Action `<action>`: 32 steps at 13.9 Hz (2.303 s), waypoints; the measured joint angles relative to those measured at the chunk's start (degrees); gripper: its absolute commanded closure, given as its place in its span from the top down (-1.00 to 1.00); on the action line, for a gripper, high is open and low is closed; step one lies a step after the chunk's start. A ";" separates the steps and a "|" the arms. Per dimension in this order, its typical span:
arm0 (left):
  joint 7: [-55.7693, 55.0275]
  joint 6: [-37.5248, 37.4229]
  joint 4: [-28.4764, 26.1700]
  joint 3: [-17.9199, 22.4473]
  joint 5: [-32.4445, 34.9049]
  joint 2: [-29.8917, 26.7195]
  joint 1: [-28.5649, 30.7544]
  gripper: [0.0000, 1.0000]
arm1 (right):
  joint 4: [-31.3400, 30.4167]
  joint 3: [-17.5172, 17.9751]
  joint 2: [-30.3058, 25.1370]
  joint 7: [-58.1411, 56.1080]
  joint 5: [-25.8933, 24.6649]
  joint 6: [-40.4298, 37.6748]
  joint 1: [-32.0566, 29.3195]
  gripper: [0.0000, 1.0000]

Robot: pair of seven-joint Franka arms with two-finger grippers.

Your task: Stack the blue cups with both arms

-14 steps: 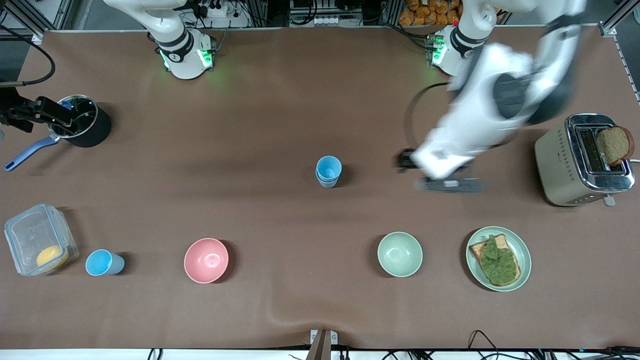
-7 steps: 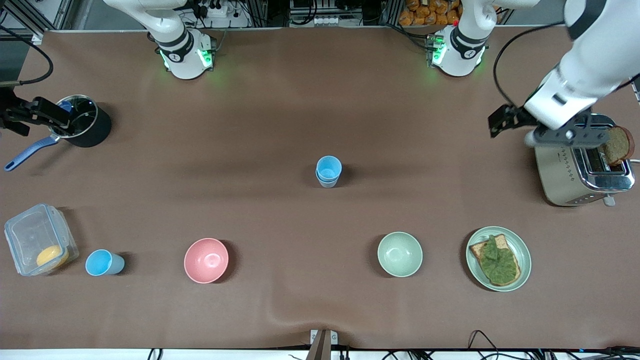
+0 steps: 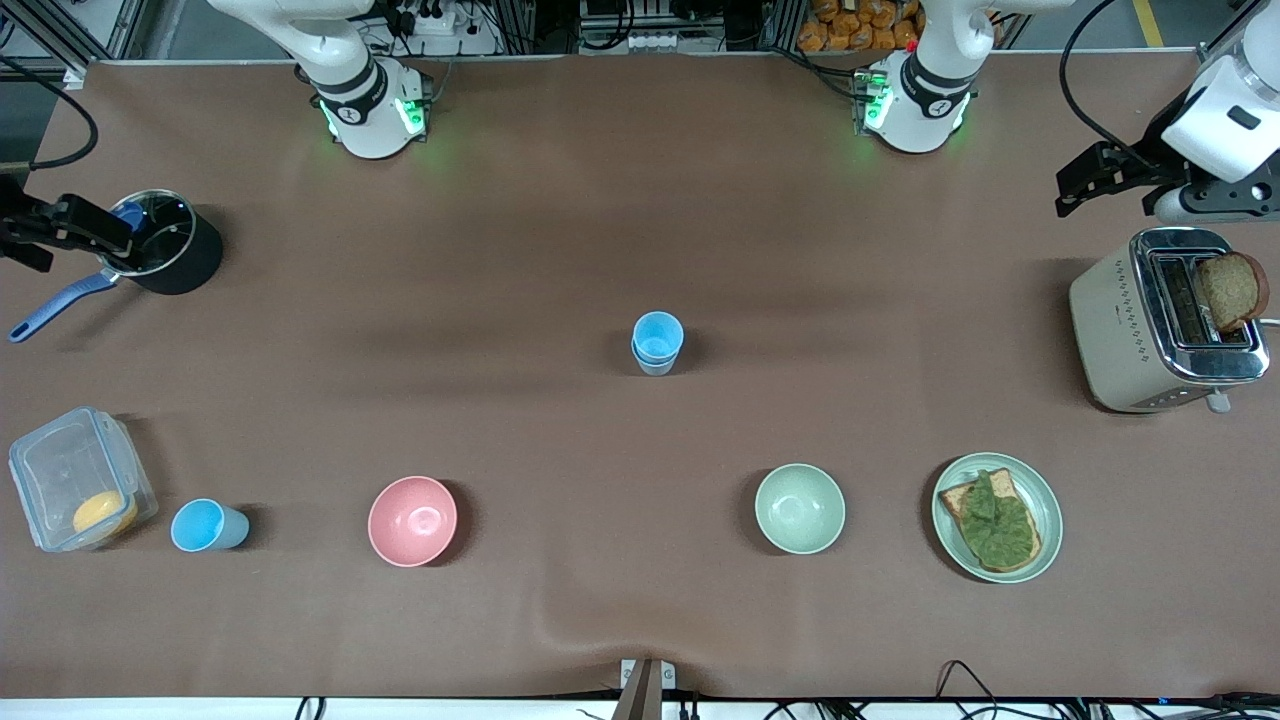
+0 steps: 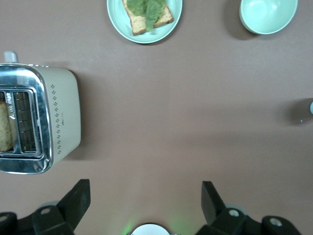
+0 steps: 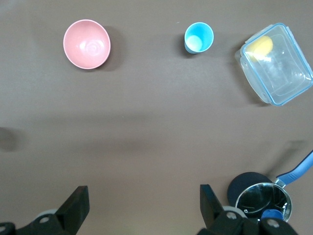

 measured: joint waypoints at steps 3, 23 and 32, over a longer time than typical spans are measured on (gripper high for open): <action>-1.31 -2.19 1.81 -0.01 0.08 0.58 0.54 1.00 | 0.00 0.20 0.00 -0.23 0.00 -0.12 0.03 1.00; -4.85 -3.63 15.95 -1.31 -1.09 11.69 0.04 1.00 | -1.20 -0.25 0.11 -0.43 0.05 0.07 0.49 1.00; -7.39 -3.63 16.29 -4.16 -1.08 11.99 -0.65 1.00 | -1.06 0.19 -0.17 -0.41 0.07 -0.06 0.83 1.00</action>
